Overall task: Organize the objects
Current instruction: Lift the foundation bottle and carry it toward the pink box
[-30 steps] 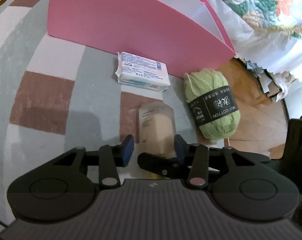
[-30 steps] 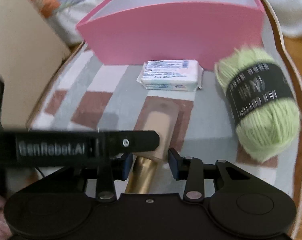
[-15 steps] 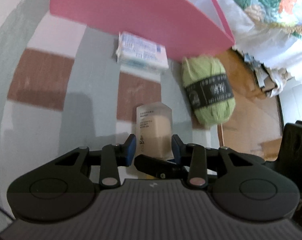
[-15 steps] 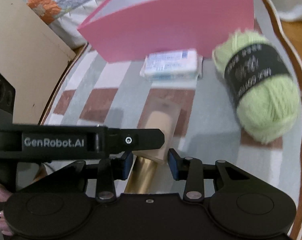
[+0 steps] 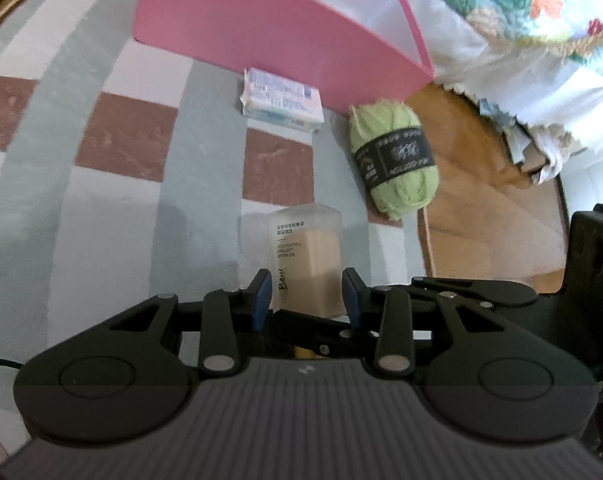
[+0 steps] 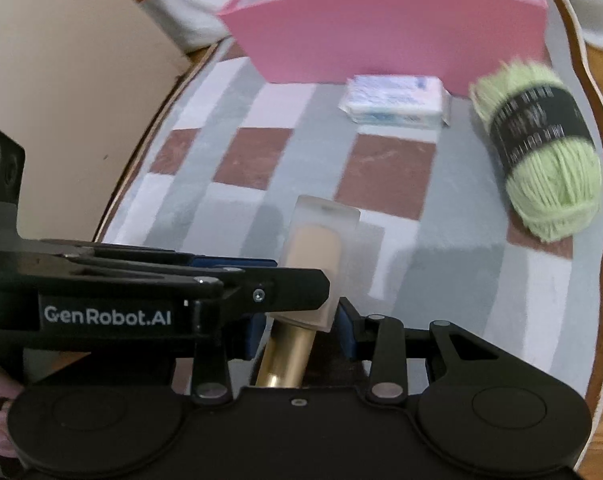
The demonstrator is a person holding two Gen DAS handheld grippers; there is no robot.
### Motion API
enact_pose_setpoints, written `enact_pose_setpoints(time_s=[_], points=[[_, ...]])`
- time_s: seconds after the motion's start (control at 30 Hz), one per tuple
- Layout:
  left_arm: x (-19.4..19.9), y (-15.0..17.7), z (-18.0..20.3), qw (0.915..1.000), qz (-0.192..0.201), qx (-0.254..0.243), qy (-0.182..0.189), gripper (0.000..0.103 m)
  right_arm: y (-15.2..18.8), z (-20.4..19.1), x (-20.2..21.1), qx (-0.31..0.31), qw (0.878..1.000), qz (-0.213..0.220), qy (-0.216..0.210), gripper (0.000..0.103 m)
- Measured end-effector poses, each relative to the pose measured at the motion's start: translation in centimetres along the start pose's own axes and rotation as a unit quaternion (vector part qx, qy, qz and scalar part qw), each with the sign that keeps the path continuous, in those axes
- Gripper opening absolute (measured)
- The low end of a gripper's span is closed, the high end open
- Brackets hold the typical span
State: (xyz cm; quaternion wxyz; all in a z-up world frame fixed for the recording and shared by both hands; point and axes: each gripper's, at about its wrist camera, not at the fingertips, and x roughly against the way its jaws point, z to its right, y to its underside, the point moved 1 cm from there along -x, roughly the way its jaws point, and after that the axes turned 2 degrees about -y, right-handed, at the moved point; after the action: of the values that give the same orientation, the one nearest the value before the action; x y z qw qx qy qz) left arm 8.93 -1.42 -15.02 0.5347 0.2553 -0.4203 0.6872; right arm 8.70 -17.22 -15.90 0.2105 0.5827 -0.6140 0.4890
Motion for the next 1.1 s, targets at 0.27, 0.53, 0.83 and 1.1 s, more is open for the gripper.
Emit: enact_pose_setpoints(time_s=[0.27, 0.53, 0.83, 1.1], points=[[5.1, -2.3, 2.5, 0.9989, 0.046, -0.008, -0.008, 0.036, -2.2, -3.3, 3.9, 0.052, 0.998, 0.024, 0.011, 0.043], [10.1, -7.3, 5.2, 0.9925, 0.113, -0.048, 0.001, 0.036, -6.7, -5.9, 8.7, 0.080, 0.993, 0.080, 0.016, 0.043], [12.4, -15.1, 7.1, 0.9841, 0.156, -0.081, -0.024, 0.036, -14.6, -7.6, 11.7, 0.141, 0.982, 0.118, 0.032, 0.043], [8.2, -22.5, 6.3, 0.9834, 0.152, -0.079, -0.060, 0.035, -22.7, -5.8, 8.5, 0.156, 0.980, 0.113, 0.041, 0.043]])
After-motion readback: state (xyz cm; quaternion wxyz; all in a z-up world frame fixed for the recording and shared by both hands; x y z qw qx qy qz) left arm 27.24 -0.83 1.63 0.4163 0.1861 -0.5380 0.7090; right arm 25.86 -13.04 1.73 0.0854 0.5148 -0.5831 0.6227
